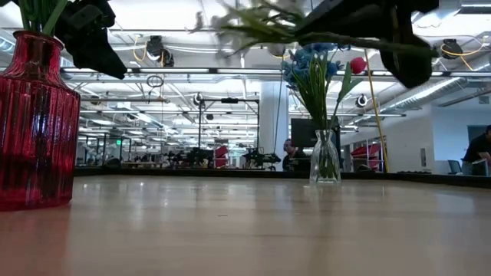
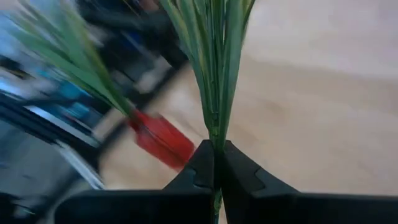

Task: Sort flowers into vase by color
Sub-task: Put the white flower into the red vase

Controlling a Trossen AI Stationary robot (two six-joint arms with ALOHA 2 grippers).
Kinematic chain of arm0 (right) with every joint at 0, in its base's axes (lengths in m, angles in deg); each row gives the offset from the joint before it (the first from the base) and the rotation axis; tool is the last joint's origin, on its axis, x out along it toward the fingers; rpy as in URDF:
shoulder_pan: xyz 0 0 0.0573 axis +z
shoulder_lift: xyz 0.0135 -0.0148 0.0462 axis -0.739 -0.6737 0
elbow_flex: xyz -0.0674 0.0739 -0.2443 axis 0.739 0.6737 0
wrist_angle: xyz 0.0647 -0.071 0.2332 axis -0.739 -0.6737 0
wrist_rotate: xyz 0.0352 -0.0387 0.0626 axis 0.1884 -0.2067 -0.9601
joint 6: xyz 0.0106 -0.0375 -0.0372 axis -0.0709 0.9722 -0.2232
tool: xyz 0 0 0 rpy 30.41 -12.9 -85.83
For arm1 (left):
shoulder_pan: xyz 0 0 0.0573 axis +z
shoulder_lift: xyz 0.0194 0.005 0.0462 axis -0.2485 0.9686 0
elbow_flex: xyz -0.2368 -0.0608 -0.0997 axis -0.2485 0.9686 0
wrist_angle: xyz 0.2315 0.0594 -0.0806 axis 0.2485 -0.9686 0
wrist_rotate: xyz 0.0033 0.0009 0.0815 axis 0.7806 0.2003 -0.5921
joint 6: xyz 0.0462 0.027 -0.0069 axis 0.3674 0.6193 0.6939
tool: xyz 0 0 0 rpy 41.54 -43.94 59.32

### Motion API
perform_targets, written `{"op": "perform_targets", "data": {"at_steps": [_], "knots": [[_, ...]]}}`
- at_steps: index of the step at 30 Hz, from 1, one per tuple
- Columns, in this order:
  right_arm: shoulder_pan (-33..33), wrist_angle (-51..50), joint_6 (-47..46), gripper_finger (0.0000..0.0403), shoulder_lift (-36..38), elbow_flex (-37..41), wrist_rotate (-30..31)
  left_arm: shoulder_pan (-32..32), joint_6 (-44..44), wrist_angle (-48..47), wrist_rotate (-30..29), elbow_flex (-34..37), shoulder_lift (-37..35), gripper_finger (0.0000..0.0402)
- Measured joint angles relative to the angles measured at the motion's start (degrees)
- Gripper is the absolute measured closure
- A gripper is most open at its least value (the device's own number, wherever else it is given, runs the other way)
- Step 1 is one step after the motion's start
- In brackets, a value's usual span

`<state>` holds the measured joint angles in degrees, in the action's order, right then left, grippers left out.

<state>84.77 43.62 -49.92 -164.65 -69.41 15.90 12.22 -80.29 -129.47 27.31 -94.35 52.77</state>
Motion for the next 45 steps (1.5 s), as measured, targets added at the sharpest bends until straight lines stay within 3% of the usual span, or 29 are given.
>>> {"op": "perform_targets", "data": {"at_steps": [5,7,9,12,16,18,25,32,38,45], "knots": [[-0.50,52.64,28.97,0.0402,0.47,16.69,-1.77,0.00,0.00,-0.02,0.01,0.00,0.00,0.0221],[-1.48,68.10,43.22,0.0402,-1.80,18.00,-4.38,0.00,0.00,-0.04,0.01,0.00,0.00,0.0221],[-2.73,77.22,57.95,0.0402,-4.45,16.26,-8.35,0.00,0.00,-0.04,0.01,0.00,0.00,0.0221],[-4.62,77.20,75.12,0.0403,-8.03,10.31,-17.31,-0.11,0.02,-0.07,0.01,0.00,0.00,0.0221],[-6.64,63.97,77.69,0.0400,-13.17,-0.87,-27.32,-0.11,0.02,-0.09,0.03,0.00,0.00,0.0221],[-7.38,60.56,79.61,0.0400,-16.37,-7.38,-29.10,-0.11,0.04,-0.09,0.03,0.00,0.00,0.0221],[-8.58,67.34,96.19,0.0402,-28.94,-25.20,-30.98,-0.11,0.07,-0.15,0.03,0.00,-0.02,0.0221],[-10.05,77.02,100.21,0.0402,-39.67,-35.05,-32.29,-0.11,0.04,-0.20,0.03,0.00,-0.02,0.0221],[-11.13,77.36,102.65,0.0402,-47.01,-44.19,-32.16,-0.11,0.04,-0.20,-0.03,0.00,-0.02,0.0221],[-11.70,77.11,103.50,0.0403,-49.50,-46.34,-28.66,-0.11,0.04,-0.20,-0.06,0.00,-0.02,0.0221]]}}
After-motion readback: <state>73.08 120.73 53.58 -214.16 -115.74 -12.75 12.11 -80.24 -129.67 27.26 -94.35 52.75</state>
